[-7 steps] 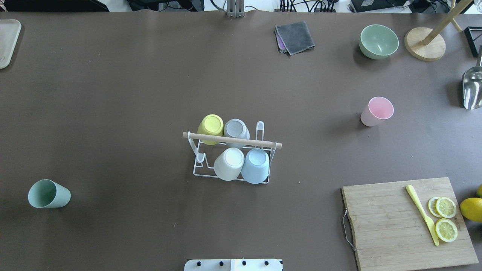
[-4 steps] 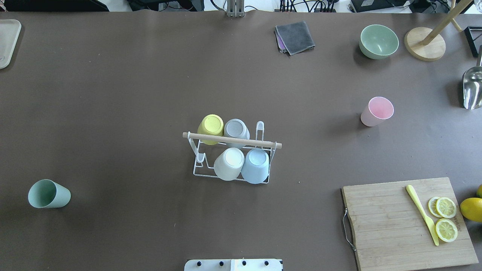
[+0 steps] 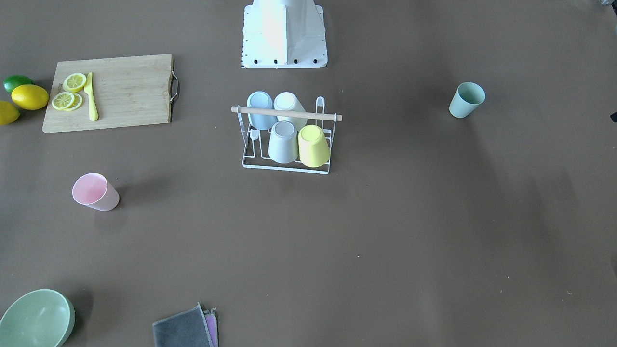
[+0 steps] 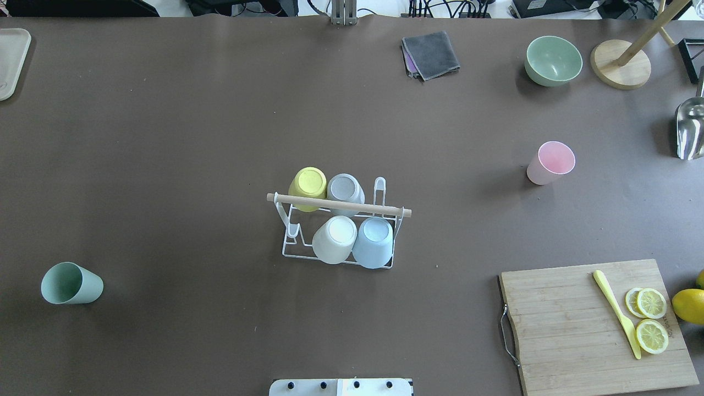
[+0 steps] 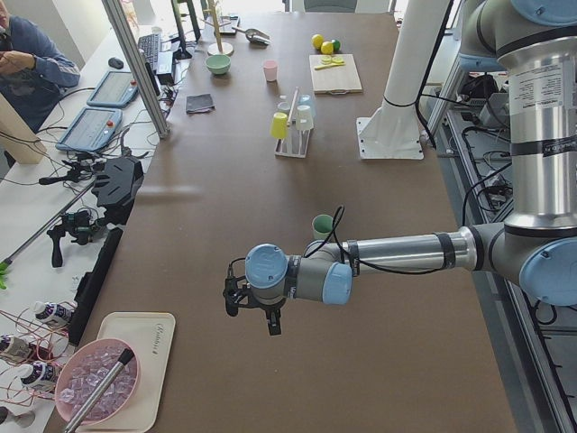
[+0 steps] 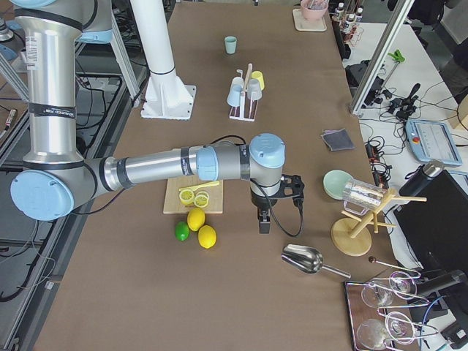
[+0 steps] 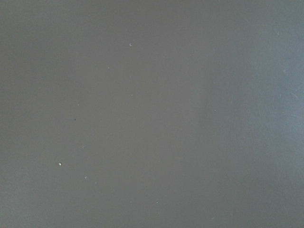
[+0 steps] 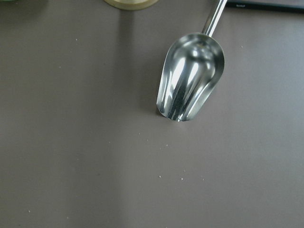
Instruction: Place cup on cup holder
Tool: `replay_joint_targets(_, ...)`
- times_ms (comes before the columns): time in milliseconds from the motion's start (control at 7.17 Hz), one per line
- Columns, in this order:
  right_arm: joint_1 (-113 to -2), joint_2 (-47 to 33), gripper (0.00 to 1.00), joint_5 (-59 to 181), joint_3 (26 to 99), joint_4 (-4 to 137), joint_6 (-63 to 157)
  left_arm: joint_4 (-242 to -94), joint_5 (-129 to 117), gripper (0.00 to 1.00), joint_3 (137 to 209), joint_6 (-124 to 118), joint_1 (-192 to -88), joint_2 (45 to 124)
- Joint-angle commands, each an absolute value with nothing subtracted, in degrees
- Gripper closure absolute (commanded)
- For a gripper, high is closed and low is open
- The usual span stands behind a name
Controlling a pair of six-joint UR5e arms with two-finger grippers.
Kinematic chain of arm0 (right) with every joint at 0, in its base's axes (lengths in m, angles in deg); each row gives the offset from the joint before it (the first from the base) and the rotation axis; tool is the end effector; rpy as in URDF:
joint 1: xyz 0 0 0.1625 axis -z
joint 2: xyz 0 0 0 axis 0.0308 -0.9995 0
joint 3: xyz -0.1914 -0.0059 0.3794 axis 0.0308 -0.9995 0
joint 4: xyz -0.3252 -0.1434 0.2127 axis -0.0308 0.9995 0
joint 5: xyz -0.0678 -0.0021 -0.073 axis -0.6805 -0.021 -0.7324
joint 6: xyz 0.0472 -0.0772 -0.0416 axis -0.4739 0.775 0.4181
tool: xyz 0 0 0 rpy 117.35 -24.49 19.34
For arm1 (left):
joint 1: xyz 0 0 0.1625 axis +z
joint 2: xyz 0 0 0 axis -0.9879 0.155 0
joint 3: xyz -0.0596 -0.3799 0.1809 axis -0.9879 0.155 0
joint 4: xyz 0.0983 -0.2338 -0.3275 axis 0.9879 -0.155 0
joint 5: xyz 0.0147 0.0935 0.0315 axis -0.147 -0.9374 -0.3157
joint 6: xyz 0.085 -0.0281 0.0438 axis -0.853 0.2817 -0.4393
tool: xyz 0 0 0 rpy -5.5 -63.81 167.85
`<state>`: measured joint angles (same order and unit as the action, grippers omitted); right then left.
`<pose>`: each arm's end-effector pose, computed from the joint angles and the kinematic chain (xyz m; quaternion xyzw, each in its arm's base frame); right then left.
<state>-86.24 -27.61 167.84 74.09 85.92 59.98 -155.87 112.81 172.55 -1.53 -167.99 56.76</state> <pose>0.0525 -0.4860 0.5574 0.0465 -0.3435 -0.0110 0.9379 -0.0330 -0.4384 0.6845 -0.0190 0.4279 -0.0792 0.9002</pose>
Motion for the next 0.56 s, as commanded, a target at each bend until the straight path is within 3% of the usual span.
replay_joint_targets(0, -79.93, -19.70, 0.00, 164.89, 73.78, 85.83, 52.05, -155.67, 112.25, 0.02, 172.61, -1.70, -167.22, 58.03)
replay_joint_targets(418, -67.35, -11.07, 0.00, 165.15, 74.30, 85.83, 37.25, -155.58, 111.99, 0.02, 172.96, -1.96, -164.87, 61.10)
